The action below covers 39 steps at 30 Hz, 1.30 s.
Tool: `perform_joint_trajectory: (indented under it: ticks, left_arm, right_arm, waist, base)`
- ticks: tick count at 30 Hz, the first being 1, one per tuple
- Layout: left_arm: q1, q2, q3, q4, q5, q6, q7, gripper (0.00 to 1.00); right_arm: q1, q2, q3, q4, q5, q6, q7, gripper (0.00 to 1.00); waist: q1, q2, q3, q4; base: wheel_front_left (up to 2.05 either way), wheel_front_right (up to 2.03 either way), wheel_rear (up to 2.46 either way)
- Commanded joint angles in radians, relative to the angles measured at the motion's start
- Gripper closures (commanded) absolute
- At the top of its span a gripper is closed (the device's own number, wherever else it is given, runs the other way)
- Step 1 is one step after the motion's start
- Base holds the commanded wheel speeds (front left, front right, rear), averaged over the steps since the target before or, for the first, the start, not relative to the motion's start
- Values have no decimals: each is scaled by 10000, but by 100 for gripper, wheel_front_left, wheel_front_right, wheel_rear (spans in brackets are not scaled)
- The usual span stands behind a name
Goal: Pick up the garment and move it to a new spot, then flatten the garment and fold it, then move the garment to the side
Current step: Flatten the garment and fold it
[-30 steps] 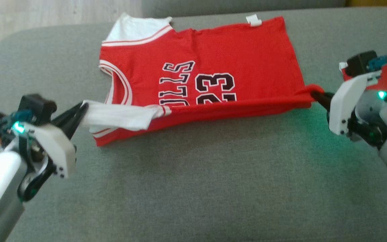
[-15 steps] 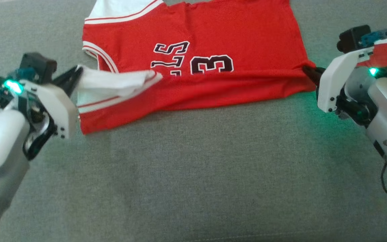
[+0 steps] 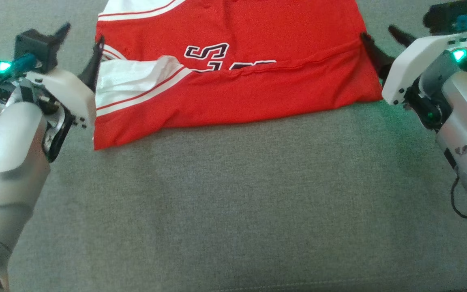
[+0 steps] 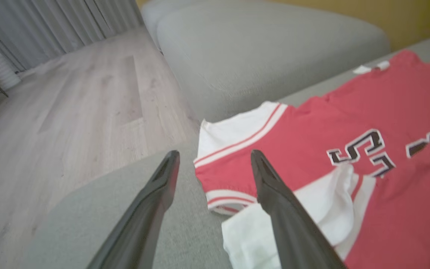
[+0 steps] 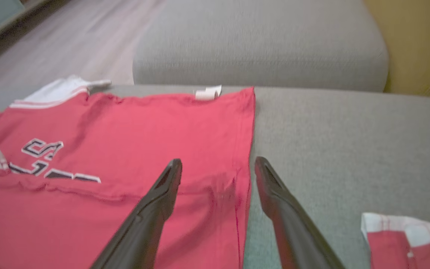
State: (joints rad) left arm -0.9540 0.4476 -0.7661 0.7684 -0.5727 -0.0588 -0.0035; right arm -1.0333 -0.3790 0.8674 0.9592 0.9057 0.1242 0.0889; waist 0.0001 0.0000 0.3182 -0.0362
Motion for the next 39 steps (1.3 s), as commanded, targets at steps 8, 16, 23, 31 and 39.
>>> perform_joint_trajectory:
  ticks: [8,16,23,31,39]
  left_arm:
    - [-13,-409,1819,-741,-350,1246,-2541,0]
    - [3322,-1038,3747,-4706,750,2276,-2579,0]
    - [5936,-2020,4815,-6392,1732,2343,-2580,0]
    - [6853,-2699,5613,-5910,2480,1666,-2581,0]
    - [5875,-2482,5731,-3076,2533,1529,-2172,0]
  right_arm:
    - [356,660,-1030,143,-366,65,-3351,0]
    - [3084,1515,-5459,-2843,-3429,65,-3503,0]
    - [6250,3117,-7780,-5401,-5922,65,-3504,0]
    - [7454,3283,-7541,-6425,-6095,65,-3505,0]
    - [7290,3286,-7348,-6707,-6086,65,-3506,0]
  waist:
    - [-1,0,-535,174]
    - [-1,0,-896,123]
    - [-1,0,-1078,-47]
    - [-1,0,-1075,-282]
    - [-1,0,-623,-555]
  base:
    - [0,0,0]
    - [0,0,0]
    - [0,0,0]
    - [0,0,0]
    - [0,0,0]
